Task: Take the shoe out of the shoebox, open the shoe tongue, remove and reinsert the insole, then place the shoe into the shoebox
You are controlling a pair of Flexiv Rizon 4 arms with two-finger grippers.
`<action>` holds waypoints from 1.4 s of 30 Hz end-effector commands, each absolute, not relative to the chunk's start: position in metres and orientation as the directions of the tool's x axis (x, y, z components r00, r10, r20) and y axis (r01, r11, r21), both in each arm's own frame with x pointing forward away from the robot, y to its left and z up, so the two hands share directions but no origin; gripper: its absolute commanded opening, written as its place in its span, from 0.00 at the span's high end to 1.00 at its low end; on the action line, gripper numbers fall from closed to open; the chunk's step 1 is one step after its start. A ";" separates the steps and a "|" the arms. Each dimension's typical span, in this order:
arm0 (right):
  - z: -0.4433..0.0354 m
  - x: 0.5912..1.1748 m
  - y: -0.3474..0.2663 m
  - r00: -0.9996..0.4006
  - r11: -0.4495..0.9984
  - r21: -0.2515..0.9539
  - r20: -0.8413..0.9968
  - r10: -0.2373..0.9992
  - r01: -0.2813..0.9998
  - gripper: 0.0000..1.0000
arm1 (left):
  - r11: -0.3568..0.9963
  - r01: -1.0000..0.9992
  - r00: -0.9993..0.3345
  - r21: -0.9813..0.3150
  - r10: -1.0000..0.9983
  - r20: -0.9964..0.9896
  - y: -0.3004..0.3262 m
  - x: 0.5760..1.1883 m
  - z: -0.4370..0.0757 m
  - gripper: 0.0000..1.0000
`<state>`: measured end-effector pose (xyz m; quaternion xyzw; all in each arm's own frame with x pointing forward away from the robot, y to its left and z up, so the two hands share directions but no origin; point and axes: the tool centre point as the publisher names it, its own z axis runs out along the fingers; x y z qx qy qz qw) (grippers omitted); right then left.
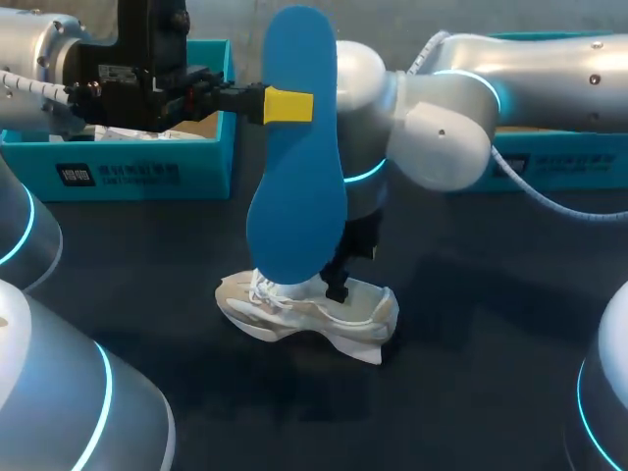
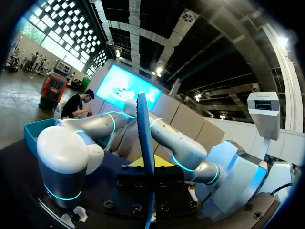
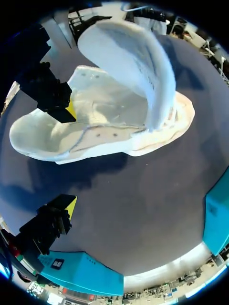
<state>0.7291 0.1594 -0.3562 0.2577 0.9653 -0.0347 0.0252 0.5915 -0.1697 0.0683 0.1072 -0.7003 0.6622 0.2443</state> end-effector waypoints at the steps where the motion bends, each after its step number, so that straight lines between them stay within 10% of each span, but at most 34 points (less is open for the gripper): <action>1: -0.368 0.734 0.159 -0.866 0.865 -0.050 -0.046 0.498 0.500 0.00 | 0.103 -0.474 -0.857 -0.874 0.172 0.485 -0.171 0.592 0.069 1.00; 9: -0.373 0.734 0.163 -0.866 0.864 -0.062 -0.038 0.498 0.499 0.00 | 0.103 -0.474 -0.857 -0.874 0.172 0.485 -0.171 0.592 0.069 1.00; 15: -0.377 0.730 0.167 -0.868 0.866 -0.063 -0.030 0.496 0.497 0.35 | 0.103 -0.474 -0.857 -0.874 0.172 0.485 -0.171 0.592 0.069 1.00; 28: -0.391 0.721 0.162 -0.863 0.861 -0.061 0.004 0.506 0.505 0.58 | 0.103 -0.474 -0.857 -0.874 0.172 0.485 -0.171 0.592 0.069 1.00; 32: -0.384 0.720 0.162 -0.862 0.860 -0.055 -0.011 0.507 0.507 1.00 | 0.103 -0.474 -0.857 -0.874 0.172 0.485 -0.171 0.592 0.069 1.00; 42: -0.371 0.719 0.162 -0.863 0.862 -0.041 -0.027 0.505 0.505 1.00 | 0.103 -0.474 -0.857 -0.874 0.172 0.485 -0.171 0.592 0.069 1.00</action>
